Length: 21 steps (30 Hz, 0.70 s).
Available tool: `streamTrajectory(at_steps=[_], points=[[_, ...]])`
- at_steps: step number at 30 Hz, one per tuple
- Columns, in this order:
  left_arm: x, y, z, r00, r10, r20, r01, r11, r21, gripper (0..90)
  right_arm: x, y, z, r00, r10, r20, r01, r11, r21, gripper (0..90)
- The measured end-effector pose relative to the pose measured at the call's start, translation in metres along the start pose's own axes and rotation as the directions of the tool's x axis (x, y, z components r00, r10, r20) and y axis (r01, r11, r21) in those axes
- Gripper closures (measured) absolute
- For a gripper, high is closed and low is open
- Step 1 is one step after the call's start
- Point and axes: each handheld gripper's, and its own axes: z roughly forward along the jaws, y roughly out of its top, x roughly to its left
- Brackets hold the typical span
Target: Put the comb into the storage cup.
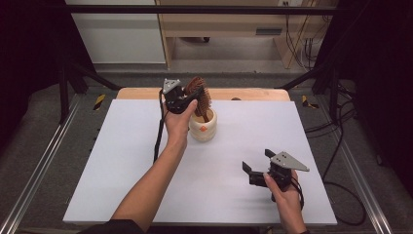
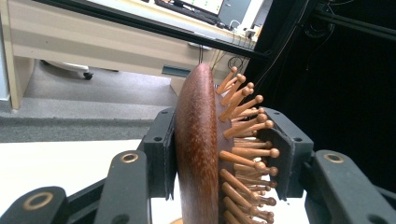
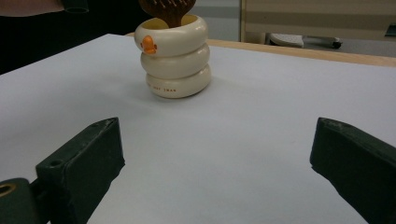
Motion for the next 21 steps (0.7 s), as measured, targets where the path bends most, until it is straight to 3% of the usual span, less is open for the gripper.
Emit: streamTrajectory(at_steps=[21], points=[[0.0078, -0.0007, -0.0015, 1.0, 0.005, -0.001, -0.005, 1.0, 0.004, 48.3, -0.0001, -0.0002, 0.0003, 1.0, -0.003, -0.001, 0.003, 1.0, 0.002, 3.2]])
